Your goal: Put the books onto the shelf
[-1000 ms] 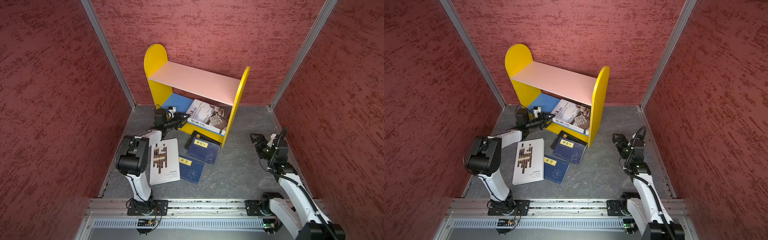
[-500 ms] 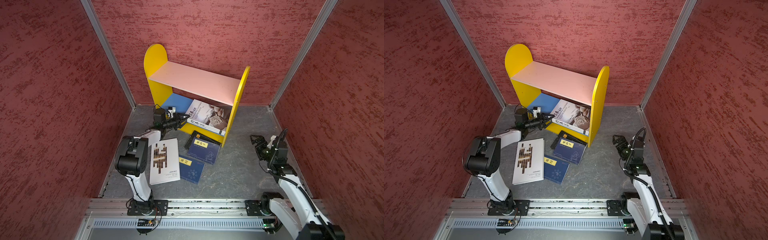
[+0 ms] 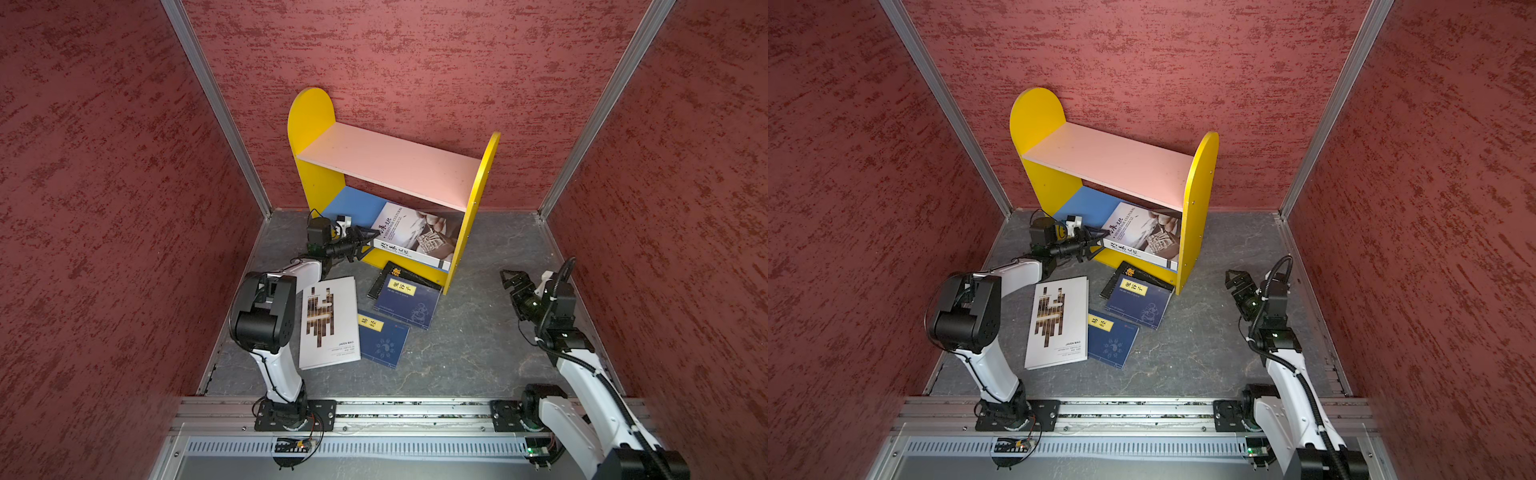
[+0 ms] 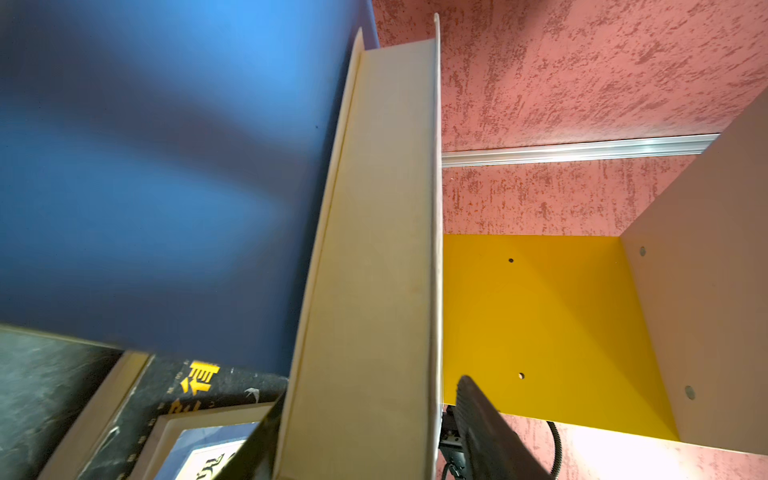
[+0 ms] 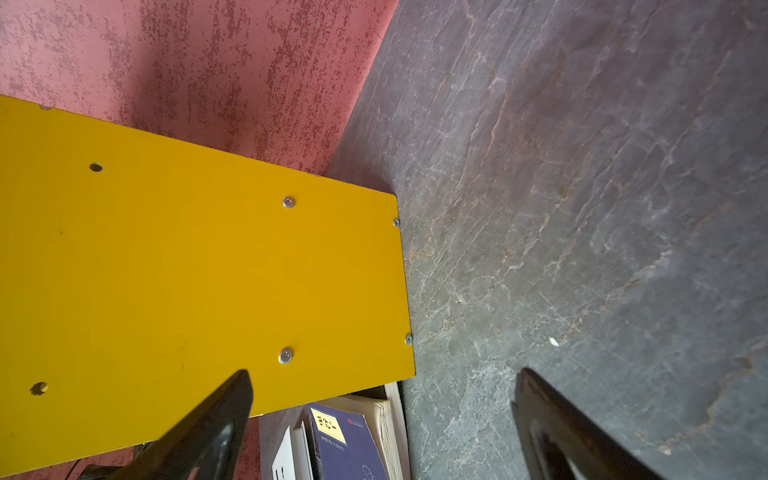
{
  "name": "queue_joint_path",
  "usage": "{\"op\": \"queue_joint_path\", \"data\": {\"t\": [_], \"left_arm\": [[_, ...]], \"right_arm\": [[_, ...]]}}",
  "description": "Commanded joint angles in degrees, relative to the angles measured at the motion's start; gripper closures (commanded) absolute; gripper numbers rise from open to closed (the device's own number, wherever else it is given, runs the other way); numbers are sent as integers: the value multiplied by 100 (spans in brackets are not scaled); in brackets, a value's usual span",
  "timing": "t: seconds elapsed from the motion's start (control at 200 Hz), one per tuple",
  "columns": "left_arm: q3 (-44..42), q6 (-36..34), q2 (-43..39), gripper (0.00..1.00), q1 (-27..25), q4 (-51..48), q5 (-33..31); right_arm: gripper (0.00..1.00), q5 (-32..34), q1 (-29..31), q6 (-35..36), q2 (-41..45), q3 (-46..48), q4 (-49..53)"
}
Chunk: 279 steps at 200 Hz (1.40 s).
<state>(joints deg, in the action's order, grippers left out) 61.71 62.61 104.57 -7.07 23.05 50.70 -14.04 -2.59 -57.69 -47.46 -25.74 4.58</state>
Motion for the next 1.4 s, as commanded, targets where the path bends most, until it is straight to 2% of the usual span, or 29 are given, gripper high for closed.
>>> {"op": "queue_joint_path", "data": {"t": [0.0, 0.336, 0.496, 0.546, 0.606, 1.047, 1.393], "left_arm": [[43, -218, -129, 36, 55, -163, -77], [321, -676, -257, 24, 332, -919, -209], [609, -1228, -411, 19, 408, -1609, -373], [778, -1435, -398, 15, 404, -1865, -385], [1021, -1621, -339, 0, 393, -2091, -359], [2203, -2244, 283, 1, 122, -2777, -385], [2727, -2246, 754, 0, -11, -2805, -353]], "right_arm": [[1, 121, 48, -57, 27, 42, -36], [1, 130, 48, -49, -17, 25, -63], [1, 147, 42, -57, -22, 25, -54], [1, 161, 46, -51, -33, 25, -62], [1, 152, 47, -58, -65, 25, -86], [1, 139, 44, -58, -250, -72, -203], [1, 233, 51, -93, -176, -81, -107]]}}
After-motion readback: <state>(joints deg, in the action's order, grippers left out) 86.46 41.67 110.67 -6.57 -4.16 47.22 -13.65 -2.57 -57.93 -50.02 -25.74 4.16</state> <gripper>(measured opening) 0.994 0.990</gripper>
